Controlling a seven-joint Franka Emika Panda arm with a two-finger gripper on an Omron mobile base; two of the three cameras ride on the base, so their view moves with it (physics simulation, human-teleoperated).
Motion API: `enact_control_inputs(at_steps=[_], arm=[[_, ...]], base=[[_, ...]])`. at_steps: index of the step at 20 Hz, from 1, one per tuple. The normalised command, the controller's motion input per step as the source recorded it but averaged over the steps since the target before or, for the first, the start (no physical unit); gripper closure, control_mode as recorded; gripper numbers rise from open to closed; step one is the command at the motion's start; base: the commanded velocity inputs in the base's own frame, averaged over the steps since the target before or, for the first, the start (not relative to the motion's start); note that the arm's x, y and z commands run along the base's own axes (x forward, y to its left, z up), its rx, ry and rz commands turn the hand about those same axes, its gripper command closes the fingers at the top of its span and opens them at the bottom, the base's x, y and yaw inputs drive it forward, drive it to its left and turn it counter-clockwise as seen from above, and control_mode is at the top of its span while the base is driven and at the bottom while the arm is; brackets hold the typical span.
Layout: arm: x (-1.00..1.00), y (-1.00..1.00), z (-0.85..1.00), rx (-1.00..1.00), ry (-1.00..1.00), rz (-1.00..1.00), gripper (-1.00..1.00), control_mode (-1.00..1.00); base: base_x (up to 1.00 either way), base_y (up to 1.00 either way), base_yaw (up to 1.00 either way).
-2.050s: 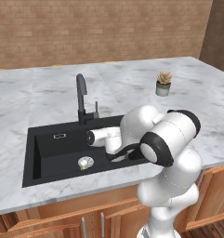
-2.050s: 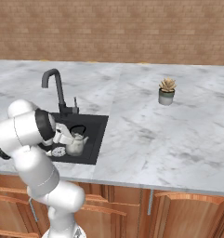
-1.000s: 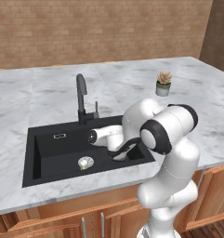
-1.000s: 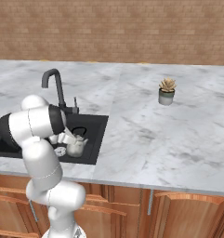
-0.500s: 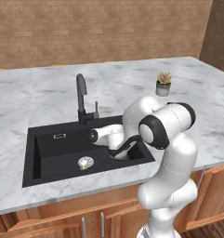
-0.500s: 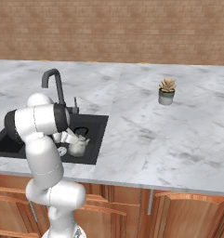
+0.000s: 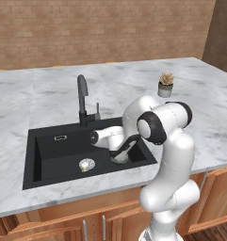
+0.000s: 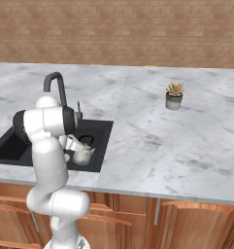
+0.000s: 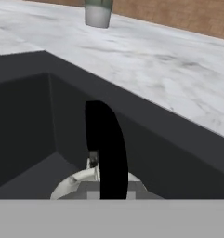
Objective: Open the cabinet, pick the kettle from the cabinet, and place it in the sink.
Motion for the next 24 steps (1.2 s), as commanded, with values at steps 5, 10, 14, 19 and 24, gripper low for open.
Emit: enact_control_inputs(at_steps=[5, 10, 14, 19, 24], arm=[[-0.04, 0.00, -0.48, 0.04, -0.08, -0.06, 1.00, -1.00], [-0.04, 0.00, -0.47, 0.07, -0.12, -0.05, 1.00, -1.00], [-0.07, 0.01, -0.46, 0.08, -0.17, -0.05, 1.00, -1.00], [-0.08, 0.02, -0.46, 0.07, -0.20, -0.07, 1.00, -1.00], [-0.13, 0.05, -0.50, 0.06, -0.21, -0.11, 1.00, -1.00]], base=[[0.00, 0.00, 0.00], [0.00, 0.00, 0.00], [0.00, 0.00, 0.00], [0.00, 0.00, 0.00], [0.00, 0.00, 0.00]])
